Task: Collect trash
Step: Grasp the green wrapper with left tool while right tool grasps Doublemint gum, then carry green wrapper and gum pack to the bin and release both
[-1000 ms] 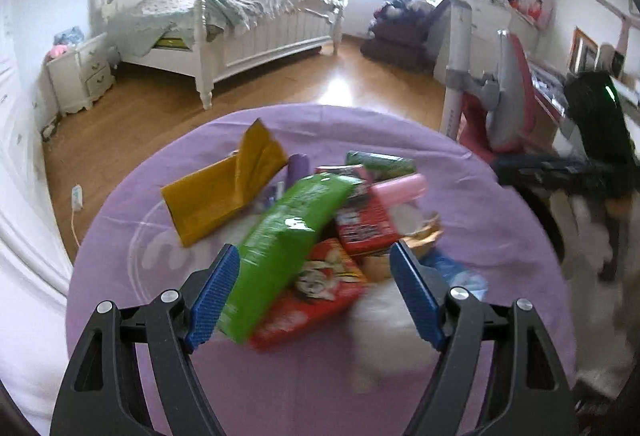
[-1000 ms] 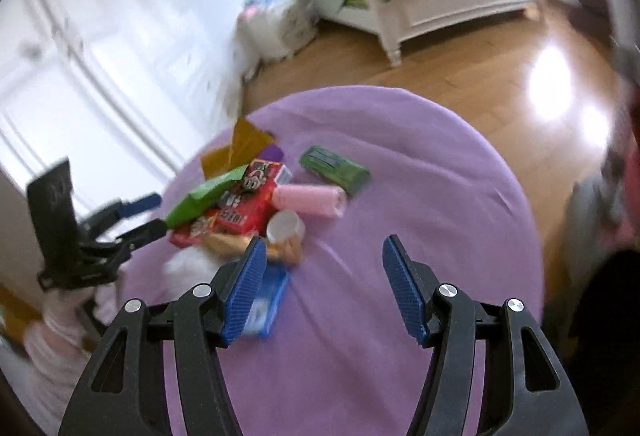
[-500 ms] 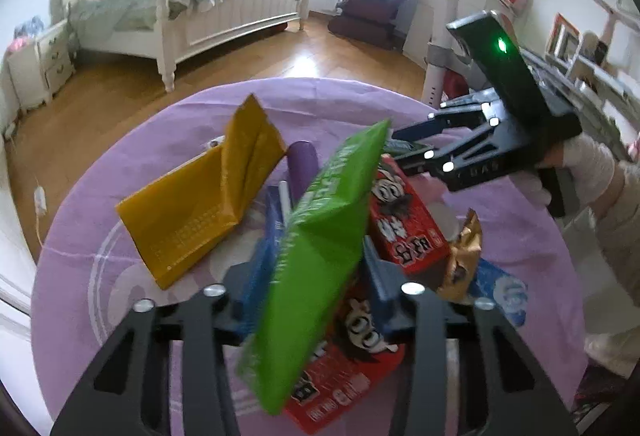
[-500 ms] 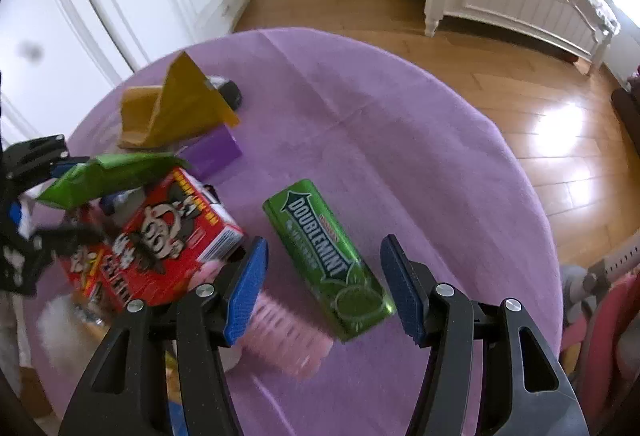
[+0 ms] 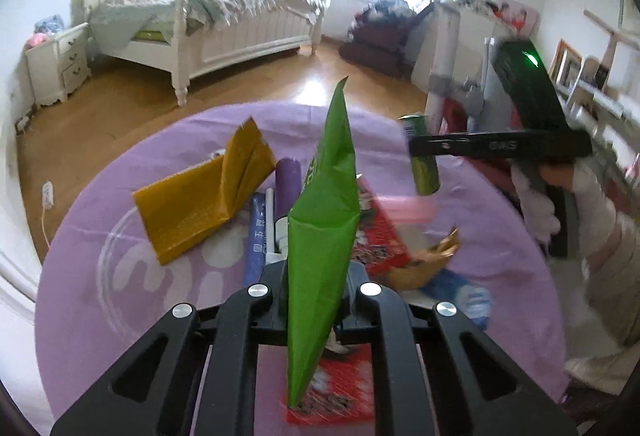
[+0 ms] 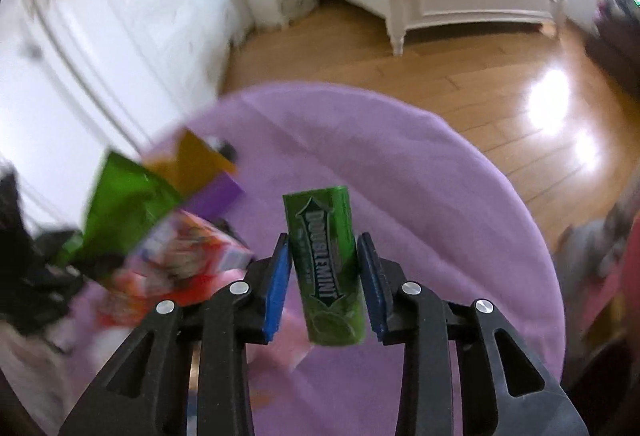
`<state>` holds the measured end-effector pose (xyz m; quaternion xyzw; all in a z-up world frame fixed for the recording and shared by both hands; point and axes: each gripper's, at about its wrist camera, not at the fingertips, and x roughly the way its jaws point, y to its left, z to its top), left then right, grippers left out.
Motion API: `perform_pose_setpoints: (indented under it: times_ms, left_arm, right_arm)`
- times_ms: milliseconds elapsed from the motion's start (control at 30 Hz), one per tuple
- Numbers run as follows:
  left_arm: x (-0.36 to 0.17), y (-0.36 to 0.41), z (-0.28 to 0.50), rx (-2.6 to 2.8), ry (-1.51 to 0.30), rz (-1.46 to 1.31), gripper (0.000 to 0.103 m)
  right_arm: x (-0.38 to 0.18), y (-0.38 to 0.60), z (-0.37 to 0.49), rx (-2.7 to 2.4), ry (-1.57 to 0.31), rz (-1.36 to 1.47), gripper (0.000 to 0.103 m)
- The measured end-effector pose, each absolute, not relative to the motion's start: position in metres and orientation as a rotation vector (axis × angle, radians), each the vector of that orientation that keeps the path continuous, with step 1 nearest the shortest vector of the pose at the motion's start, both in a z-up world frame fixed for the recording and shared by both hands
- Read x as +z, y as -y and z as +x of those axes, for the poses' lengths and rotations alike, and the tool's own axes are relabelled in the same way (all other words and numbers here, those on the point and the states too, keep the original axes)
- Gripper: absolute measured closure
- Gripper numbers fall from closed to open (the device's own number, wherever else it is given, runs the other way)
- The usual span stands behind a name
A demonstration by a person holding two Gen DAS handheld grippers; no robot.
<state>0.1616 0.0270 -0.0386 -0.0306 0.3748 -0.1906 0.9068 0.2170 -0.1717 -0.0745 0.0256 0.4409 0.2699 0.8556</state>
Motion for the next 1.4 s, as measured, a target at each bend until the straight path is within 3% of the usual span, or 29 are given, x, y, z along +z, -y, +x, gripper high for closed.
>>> perform_pose_setpoints:
  times_ms: [233,567,967,1400]
  left_arm:
    - [-0.011,-0.017,0.115,-0.370,-0.688,-0.164,0.090]
    - [-0.010,0.064,0.083,-0.468,-0.688,-0.232,0.090]
    - [-0.020,0.202,0.111,-0.662,-0.740,-0.193,0.090]
    - [-0.063,0.324,0.154,-0.794,-0.917,-0.136,0.090]
  right_arm:
    - [-0.048,0.215,0.145,0.643,-0.836,0.342,0.073]
    - [-0.043,0.284,0.072,0.615,-0.784,0.530,0.074]
    - [-0.044,0.419,0.029,0.437,-0.659,0.702,0.074]
    - [-0.105,0.549,0.018,0.186,-0.620,0.877,0.074]
